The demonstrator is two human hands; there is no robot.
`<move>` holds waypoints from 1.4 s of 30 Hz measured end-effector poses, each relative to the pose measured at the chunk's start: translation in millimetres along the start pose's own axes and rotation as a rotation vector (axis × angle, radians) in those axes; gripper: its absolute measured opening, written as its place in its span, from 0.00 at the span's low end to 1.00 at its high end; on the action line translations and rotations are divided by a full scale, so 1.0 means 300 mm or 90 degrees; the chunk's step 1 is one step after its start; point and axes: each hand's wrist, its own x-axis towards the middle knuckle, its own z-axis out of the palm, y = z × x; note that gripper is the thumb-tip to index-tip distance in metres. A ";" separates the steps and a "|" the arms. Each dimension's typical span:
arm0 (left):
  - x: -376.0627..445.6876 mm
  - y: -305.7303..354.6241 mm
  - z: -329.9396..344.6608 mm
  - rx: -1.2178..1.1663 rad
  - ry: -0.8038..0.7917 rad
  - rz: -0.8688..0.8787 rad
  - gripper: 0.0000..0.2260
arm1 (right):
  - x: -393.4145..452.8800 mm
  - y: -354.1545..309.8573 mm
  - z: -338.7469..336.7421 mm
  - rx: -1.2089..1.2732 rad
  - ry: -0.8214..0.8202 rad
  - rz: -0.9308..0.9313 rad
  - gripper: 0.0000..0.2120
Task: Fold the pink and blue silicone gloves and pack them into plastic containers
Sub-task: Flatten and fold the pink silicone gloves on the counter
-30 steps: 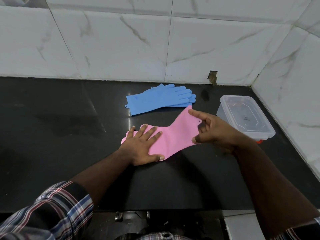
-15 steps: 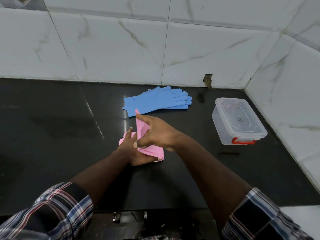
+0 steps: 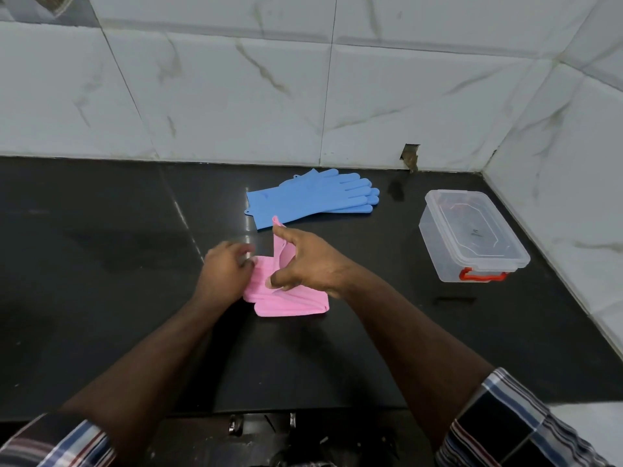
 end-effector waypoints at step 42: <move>-0.021 -0.068 -0.003 -0.487 -0.070 -0.323 0.09 | 0.070 0.272 0.087 -0.439 0.172 -0.040 0.25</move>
